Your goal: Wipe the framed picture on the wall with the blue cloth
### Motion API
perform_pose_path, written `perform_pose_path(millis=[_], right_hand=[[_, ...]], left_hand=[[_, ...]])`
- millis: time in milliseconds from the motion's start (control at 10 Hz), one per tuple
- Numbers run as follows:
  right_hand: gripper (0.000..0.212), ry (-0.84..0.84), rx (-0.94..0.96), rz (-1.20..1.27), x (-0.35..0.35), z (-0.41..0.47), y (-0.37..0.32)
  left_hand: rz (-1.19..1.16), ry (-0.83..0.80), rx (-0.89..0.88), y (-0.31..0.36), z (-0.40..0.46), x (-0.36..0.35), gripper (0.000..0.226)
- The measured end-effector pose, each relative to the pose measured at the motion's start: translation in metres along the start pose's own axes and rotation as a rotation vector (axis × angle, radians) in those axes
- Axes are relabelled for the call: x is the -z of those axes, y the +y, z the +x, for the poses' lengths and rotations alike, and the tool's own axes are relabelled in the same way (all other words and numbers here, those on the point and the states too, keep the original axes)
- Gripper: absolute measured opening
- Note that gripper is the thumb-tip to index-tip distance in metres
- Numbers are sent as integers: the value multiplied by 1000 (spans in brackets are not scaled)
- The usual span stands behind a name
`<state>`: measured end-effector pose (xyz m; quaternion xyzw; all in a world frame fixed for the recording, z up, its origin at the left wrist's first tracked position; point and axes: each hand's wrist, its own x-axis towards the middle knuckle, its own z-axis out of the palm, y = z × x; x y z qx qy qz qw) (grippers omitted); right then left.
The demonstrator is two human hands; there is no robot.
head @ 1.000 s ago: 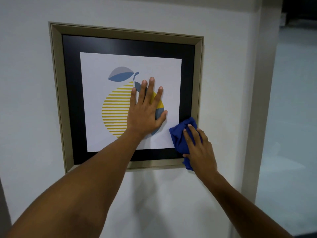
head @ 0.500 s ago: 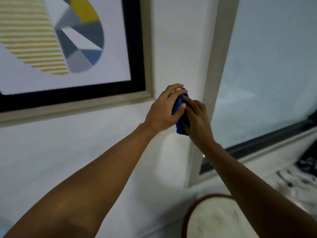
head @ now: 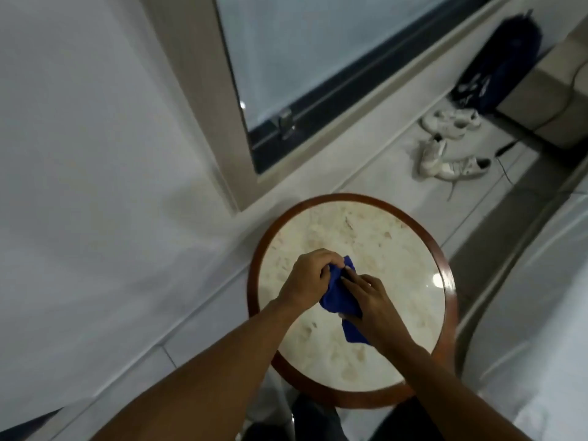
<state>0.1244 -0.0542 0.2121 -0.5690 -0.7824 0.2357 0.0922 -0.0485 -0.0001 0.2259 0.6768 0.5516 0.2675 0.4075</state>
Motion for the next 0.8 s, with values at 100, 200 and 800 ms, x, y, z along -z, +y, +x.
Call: perform_pose_path(millis=[100,200,800], right_hand=[[71,-72,-90,20,-52,-13,52],[73,-121,-154,45,-101,-4,106],[86,-514,-244,-165,-124,14,133]], left_hand=[[-31,-88,49,-48,6,-67,32],[-27,-128,34,-98,25,-129,37],[1036,-672,-71,-125,32,-166,63]])
